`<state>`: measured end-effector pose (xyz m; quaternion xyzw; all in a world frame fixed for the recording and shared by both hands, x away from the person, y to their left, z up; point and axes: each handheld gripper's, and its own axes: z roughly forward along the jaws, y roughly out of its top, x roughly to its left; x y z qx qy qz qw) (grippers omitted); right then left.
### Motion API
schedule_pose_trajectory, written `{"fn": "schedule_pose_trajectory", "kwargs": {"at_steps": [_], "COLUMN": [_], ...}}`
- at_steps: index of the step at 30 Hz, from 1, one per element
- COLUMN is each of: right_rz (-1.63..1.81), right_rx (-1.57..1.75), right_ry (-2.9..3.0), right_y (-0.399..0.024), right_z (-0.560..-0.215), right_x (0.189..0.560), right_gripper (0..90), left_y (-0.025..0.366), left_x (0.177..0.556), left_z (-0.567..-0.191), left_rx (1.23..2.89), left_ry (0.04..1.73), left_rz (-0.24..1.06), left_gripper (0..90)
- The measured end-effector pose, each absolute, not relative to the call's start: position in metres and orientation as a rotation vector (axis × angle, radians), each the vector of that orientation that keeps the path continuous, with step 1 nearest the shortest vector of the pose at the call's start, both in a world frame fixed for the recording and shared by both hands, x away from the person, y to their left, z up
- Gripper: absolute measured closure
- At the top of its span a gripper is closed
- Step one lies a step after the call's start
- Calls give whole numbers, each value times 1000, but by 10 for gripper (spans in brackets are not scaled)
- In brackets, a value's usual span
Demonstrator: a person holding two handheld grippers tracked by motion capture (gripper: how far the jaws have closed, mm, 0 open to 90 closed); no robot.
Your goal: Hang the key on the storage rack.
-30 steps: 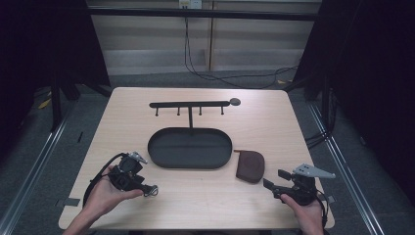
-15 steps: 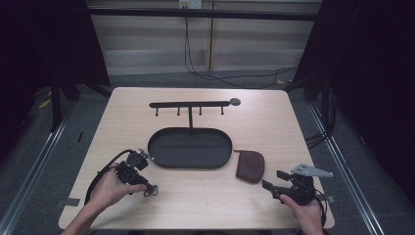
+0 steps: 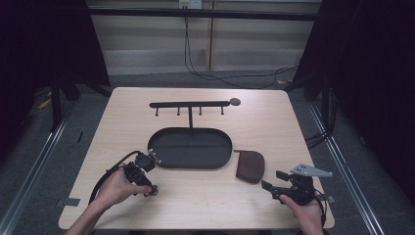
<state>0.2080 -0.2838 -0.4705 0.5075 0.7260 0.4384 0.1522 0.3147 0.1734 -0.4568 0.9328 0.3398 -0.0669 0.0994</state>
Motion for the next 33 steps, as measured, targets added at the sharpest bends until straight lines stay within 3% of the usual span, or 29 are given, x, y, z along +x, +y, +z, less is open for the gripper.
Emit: {"fn": "schedule_pose_trajectory", "kwargs": {"at_steps": [5, 15, 33], "right_rz": [1256, 1254, 1251], "right_rx": [1450, 1452, 1461], "right_ry": [2087, 2092, 2091], "right_y": [-284, -283, -283], "right_z": [-471, -471, -471], "right_x": [209, 209, 209], "right_gripper": [250, 249, 247], "left_y": [170, 167, 164], "left_x": [313, 312, 310], "left_z": [-457, -454, -436], "left_rx": [2773, 2803, 2841], "left_ry": [990, 920, 843], "left_rz": [-186, -173, -210], "left_gripper": [654, 850, 892]}}
